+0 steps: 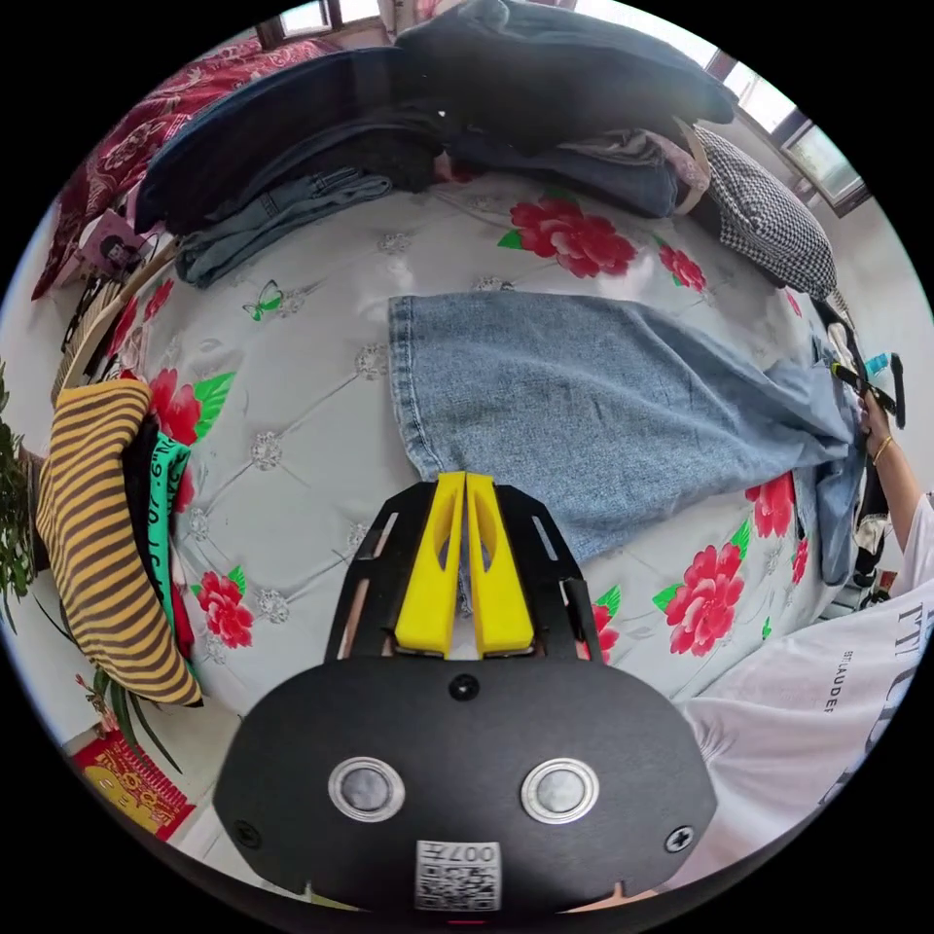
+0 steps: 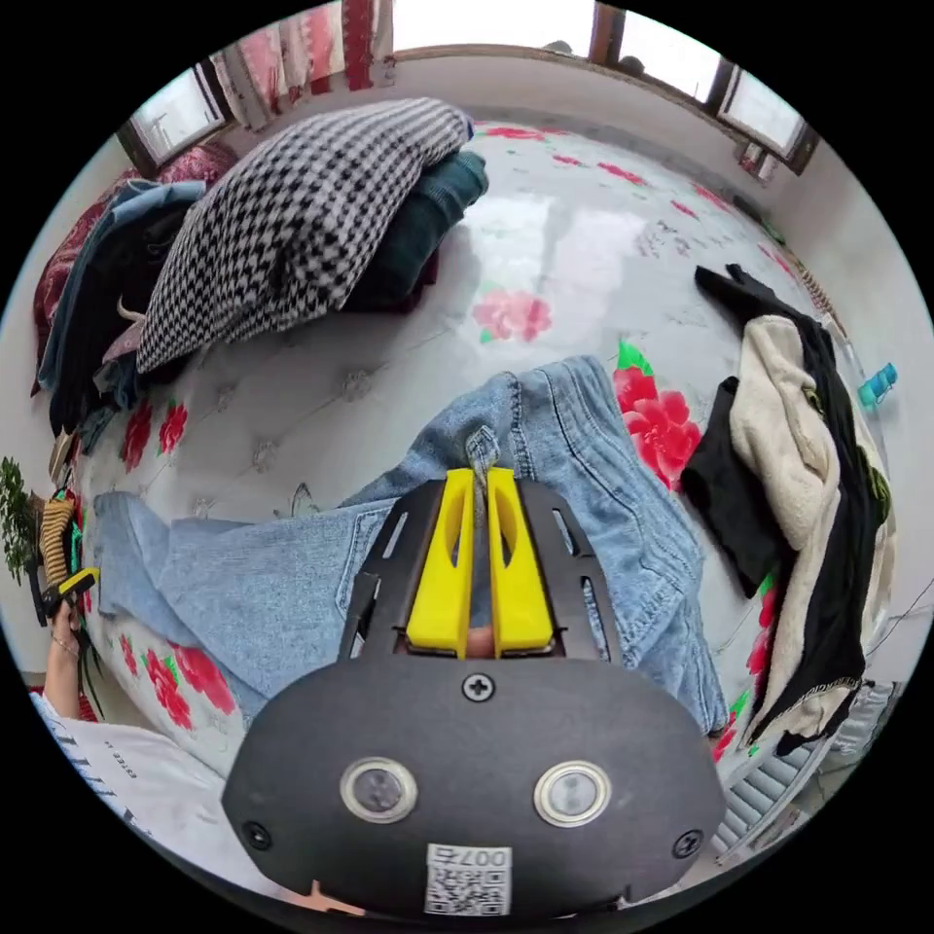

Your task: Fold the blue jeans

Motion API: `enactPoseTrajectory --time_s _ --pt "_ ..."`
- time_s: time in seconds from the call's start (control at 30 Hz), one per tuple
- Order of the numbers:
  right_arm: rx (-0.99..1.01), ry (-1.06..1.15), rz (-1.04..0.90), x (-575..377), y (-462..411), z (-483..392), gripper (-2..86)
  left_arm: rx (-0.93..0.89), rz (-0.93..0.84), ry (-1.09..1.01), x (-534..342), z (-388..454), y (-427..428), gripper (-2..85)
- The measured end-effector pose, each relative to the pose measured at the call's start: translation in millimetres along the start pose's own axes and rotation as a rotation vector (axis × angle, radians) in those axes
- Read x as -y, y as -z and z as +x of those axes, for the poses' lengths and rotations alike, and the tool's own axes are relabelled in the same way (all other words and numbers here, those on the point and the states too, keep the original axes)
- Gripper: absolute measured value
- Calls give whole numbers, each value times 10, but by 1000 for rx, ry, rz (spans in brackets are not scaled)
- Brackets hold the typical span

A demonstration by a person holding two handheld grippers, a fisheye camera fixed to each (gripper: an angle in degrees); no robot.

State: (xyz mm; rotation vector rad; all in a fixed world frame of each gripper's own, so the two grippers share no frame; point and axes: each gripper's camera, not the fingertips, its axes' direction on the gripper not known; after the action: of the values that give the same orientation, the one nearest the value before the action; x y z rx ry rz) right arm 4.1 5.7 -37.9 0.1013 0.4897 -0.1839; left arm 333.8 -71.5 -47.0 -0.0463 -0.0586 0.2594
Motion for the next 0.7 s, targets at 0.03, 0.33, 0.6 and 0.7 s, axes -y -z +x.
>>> enactPoseTrajectory --time_s 0.03,0.33,0.6,0.7 --pt "7 -35 35 61 79 64 41 5 40 15 20 -28 94 -9" --pt "-35 -73 97 48 333 -148 72 -99 226 184 408 -39 205 -9" --pt "321 353 -106 -1700 205 -1555 87 -164 238 129 -332 137 254 -10" --pt "199 470 -208 -1864 -252 -1909 83 -259 201 91 -551 234 184 -10"
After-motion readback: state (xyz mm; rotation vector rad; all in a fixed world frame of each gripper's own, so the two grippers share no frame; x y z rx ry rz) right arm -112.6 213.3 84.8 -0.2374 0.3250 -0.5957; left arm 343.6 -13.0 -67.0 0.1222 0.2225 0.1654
